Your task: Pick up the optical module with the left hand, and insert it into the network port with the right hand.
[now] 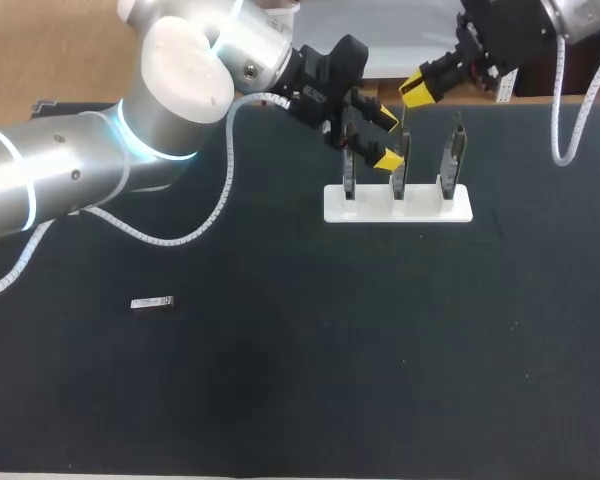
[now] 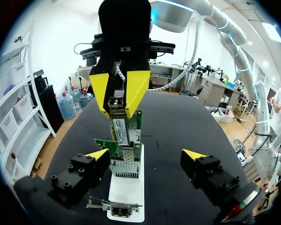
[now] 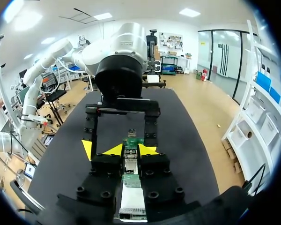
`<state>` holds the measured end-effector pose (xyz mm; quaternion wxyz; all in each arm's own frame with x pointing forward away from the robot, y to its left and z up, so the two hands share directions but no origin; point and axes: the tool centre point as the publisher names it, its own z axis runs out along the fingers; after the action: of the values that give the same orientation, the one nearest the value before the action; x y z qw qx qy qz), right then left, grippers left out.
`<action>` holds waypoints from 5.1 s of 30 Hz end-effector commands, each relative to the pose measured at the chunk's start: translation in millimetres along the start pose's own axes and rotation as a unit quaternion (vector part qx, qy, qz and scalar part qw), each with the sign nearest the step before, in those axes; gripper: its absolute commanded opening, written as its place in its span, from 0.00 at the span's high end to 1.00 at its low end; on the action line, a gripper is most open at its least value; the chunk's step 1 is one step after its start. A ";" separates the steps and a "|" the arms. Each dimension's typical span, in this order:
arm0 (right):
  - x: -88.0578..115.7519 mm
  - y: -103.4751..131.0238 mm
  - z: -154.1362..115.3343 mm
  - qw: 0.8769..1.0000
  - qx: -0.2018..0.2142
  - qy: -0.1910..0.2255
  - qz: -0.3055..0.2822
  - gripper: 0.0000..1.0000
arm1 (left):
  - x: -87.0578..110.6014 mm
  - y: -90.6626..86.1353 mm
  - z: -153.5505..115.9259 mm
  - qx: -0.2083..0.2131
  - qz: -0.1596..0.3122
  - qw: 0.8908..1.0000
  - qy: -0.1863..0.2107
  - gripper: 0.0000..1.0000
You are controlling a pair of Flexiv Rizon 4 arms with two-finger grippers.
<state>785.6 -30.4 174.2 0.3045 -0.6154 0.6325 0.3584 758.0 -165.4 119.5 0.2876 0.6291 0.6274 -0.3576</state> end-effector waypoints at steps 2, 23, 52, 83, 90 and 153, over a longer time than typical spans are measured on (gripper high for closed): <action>-2.9 1.9 -0.2 1.000 0.006 -0.001 -0.003 1.00 | -0.8 2.2 0.1 0.002 -0.001 1.000 0.003 0.00; -1.6 7.6 1.6 1.000 0.018 0.000 -0.007 1.00 | -0.8 2.2 0.1 0.002 -0.001 1.000 0.003 0.00; 2.5 8.6 1.2 1.000 0.022 0.012 -0.016 1.00 | -0.8 2.2 0.1 0.002 -0.001 1.000 0.003 0.00; 3.7 5.0 5.0 0.999 0.025 0.018 -0.016 1.00 | -0.8 2.2 0.1 0.002 -0.001 1.000 0.003 0.00; 3.9 6.0 4.2 0.999 0.028 0.020 -0.019 1.00 | -0.8 2.2 0.1 0.002 -0.001 1.000 0.003 0.00; 4.7 9.1 5.0 0.998 0.040 0.034 -0.026 1.00 | -0.8 2.2 0.1 0.002 -0.001 1.000 0.003 0.00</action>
<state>777.5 -29.7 168.2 0.3153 -0.6315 0.6393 0.3051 758.0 -165.3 119.5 0.2876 0.6291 0.6274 -0.3576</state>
